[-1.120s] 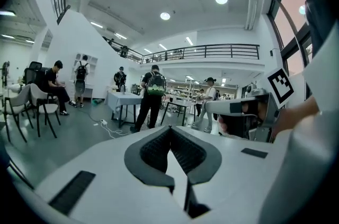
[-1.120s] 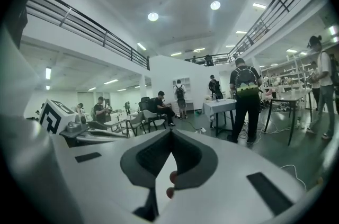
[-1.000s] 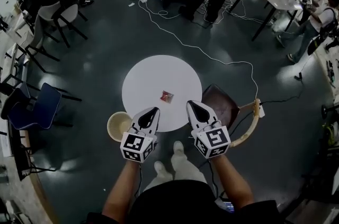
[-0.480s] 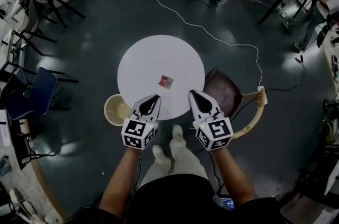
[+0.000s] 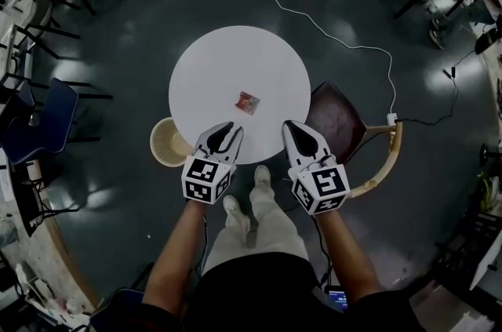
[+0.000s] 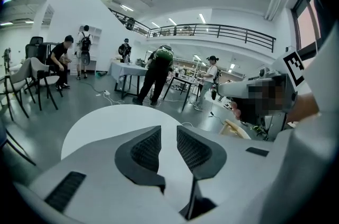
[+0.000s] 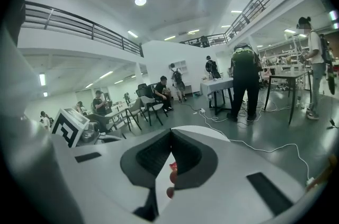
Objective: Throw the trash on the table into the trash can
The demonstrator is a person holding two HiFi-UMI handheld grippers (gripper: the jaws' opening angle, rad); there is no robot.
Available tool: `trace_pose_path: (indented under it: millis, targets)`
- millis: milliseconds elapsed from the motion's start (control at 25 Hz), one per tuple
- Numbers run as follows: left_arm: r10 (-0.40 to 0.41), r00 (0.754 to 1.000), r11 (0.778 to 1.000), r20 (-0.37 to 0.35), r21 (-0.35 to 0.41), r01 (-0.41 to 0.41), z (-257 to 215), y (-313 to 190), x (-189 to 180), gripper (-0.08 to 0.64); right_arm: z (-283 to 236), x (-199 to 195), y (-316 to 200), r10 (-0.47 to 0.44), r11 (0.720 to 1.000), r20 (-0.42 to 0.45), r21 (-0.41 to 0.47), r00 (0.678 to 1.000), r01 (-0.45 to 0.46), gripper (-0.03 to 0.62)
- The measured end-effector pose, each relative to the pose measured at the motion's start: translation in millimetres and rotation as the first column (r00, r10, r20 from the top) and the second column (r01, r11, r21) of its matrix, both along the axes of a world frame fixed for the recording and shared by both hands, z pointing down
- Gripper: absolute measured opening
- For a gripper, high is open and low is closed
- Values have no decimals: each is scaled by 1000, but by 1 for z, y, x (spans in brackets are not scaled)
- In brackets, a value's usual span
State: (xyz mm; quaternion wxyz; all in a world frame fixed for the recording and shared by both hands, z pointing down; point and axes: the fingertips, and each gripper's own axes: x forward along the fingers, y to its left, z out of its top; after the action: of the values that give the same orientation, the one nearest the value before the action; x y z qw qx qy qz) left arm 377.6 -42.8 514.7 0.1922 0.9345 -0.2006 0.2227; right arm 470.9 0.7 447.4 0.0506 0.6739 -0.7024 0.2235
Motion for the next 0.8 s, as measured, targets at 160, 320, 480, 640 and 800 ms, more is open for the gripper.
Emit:
trace_pose_path:
  millis: [160,320,480,640,800]
  targets:
    - [-13,1000,1000,26,-22,14,29,-9,8,104,19,6,-4,-8,1000,3,-18,1000,8,17]
    - [-19,998,999,56,-40,21,58,-19,17,142,40,11,-8,-9,999,12,-37,1000,9,17]
    - [-28,995,998,96,-57,34,89,-27,23,156,63,14,-10,-13,998,25,-59,1000,15,17]
    - [-61,990,996,126,-62,69,114,-40,23,164,83,16,-11,-18,997,31,-75,999,20,17]
    - [-69,985,995,161,-64,80,136,-53,27,176,100,22,-11,-19,995,38,-93,999,23,17]
